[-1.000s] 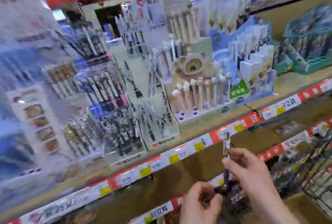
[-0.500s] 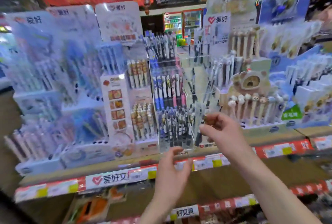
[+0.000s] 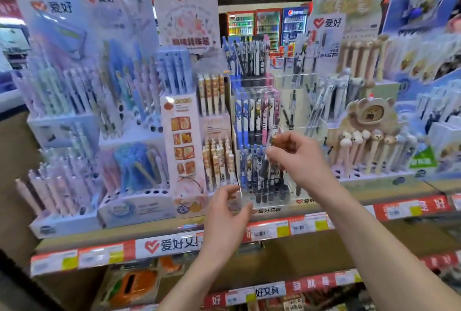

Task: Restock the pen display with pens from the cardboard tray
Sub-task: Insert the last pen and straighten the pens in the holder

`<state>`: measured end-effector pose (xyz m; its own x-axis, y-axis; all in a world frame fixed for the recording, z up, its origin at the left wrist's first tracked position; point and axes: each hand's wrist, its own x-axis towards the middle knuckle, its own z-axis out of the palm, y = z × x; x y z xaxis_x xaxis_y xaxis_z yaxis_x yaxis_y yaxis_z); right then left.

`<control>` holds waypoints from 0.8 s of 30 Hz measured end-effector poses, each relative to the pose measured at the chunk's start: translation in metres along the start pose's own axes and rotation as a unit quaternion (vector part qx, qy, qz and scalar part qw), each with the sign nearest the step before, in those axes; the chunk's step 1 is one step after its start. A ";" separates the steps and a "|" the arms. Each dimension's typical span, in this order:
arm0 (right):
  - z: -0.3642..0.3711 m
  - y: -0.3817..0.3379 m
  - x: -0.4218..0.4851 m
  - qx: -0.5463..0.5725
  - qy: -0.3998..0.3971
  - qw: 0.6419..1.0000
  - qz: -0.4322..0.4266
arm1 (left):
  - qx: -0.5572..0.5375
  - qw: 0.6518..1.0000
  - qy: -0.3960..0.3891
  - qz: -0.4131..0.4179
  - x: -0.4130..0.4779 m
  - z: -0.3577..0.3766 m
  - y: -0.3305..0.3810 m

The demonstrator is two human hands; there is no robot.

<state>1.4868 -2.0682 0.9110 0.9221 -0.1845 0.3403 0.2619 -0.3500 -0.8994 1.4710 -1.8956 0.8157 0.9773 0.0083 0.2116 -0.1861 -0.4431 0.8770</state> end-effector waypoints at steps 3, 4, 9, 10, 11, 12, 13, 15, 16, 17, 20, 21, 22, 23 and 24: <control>-0.003 0.002 0.004 -0.021 0.009 1.000 0.000 | 0.000 1.000 -0.010 0.000 0.003 -0.001 -0.001; -0.005 0.004 0.004 -0.031 0.015 0.999 -0.001 | -0.002 1.000 -0.016 0.000 0.003 -0.001 -0.002; -0.023 0.023 0.001 -0.074 0.033 0.997 0.005 | 0.001 0.999 -0.035 0.005 0.004 0.008 -0.003; -0.026 0.028 0.001 -0.084 0.034 0.996 0.008 | 0.003 0.999 -0.035 0.007 0.004 0.010 -0.003; -0.028 0.032 0.001 -0.092 0.036 0.995 0.010 | 0.006 0.999 -0.035 0.009 0.004 0.012 -0.002; -0.029 0.035 0.001 -0.097 0.037 0.994 0.013 | 0.009 0.999 -0.034 0.010 0.004 0.013 -0.002; -0.029 0.038 0.001 -0.102 0.040 0.994 0.015 | 0.012 0.999 -0.033 0.010 0.003 0.015 -0.001; -0.028 0.043 0.002 -0.108 0.045 0.993 0.018 | 0.020 0.999 -0.028 0.008 0.002 0.018 0.001; -0.027 0.045 0.003 -0.107 0.044 0.993 0.020 | 0.023 0.999 -0.025 0.007 0.001 0.020 0.002; -0.026 0.046 0.003 -0.108 0.042 0.993 0.021 | 0.025 0.999 -0.022 0.006 0.000 0.021 0.003; -0.019 0.050 0.004 -0.125 0.036 0.991 0.017 | 0.030 0.999 -0.014 0.005 -0.002 0.021 0.005; -0.016 0.050 0.003 -0.133 0.033 0.990 0.016 | 0.031 0.999 -0.014 0.006 -0.003 0.022 0.006; -0.014 0.052 0.003 -0.144 0.030 0.989 0.018 | 0.033 0.999 -0.013 0.006 -0.003 0.021 0.007; -0.011 0.053 0.002 -0.159 0.026 0.987 0.019 | 0.035 0.999 -0.012 0.006 -0.004 0.021 0.008; -0.010 0.054 0.001 -0.177 0.022 0.984 0.021 | 0.035 0.999 -0.011 0.005 -0.004 0.021 0.008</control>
<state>1.4992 -2.0964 0.8655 0.9145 -0.2437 0.3230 0.1002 -0.6370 -0.7643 1.4681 -1.9186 0.8130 0.9776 -0.0158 0.2097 -0.1888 -0.5052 0.8421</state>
